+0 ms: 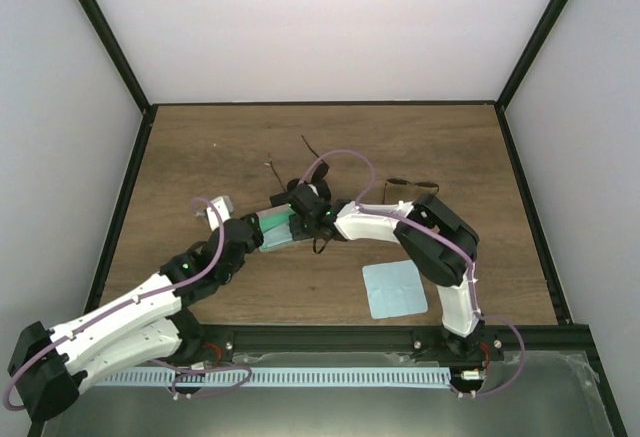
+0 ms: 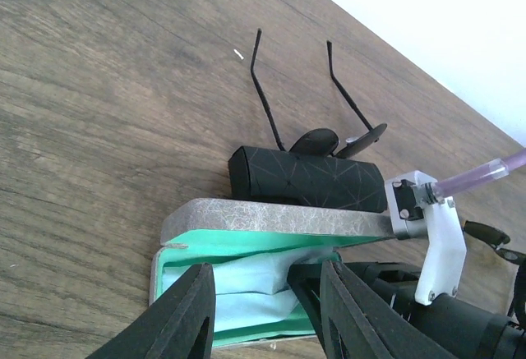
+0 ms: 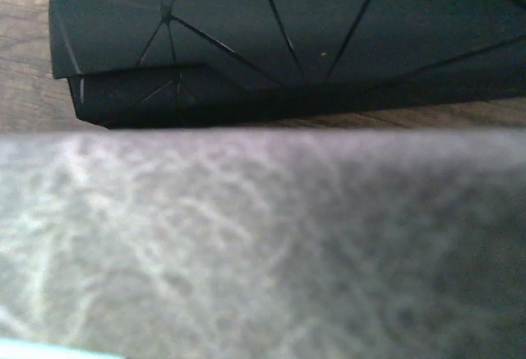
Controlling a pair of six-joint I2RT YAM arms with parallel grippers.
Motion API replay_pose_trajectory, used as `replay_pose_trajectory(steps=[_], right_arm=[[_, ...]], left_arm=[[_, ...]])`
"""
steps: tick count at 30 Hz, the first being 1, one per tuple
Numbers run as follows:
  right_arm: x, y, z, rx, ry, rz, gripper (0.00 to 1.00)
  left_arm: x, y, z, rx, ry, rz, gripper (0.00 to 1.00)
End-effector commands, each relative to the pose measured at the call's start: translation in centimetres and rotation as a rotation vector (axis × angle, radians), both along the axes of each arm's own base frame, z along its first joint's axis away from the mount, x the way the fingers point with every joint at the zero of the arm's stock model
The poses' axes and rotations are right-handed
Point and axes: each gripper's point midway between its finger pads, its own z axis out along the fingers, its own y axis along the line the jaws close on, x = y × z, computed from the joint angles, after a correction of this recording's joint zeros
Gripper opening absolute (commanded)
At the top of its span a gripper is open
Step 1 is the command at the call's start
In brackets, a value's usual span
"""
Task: Organize the sunglasses
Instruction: Place the glasses cleaning cloth in the sunglasses case.
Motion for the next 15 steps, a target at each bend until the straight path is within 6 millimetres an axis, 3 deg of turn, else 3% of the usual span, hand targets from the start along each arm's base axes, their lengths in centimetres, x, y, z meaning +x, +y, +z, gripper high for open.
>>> replay_pose_trajectory(steps=[1, 5, 10, 15], right_arm=[[-0.4, 0.7, 0.1, 0.004, 0.016, 0.017, 0.13], [-0.8, 0.6, 1.6, 0.037, 0.007, 0.021, 0.03], [-1.3, 0.5, 3.3, 0.063, -0.01, 0.025, 0.03], [-1.7, 0.1, 3.5, 0.058, -0.008, 0.017, 0.03]], left_arm=[[-0.1, 0.5, -0.1, 0.002, -0.005, 0.013, 0.37], [-0.1, 0.4, -0.1, 0.002, -0.004, 0.01, 0.37], [0.0, 0.4, -0.1, 0.001, -0.005, 0.01, 0.37], [-0.1, 0.3, -0.1, -0.003, -0.005, 0.007, 0.37]])
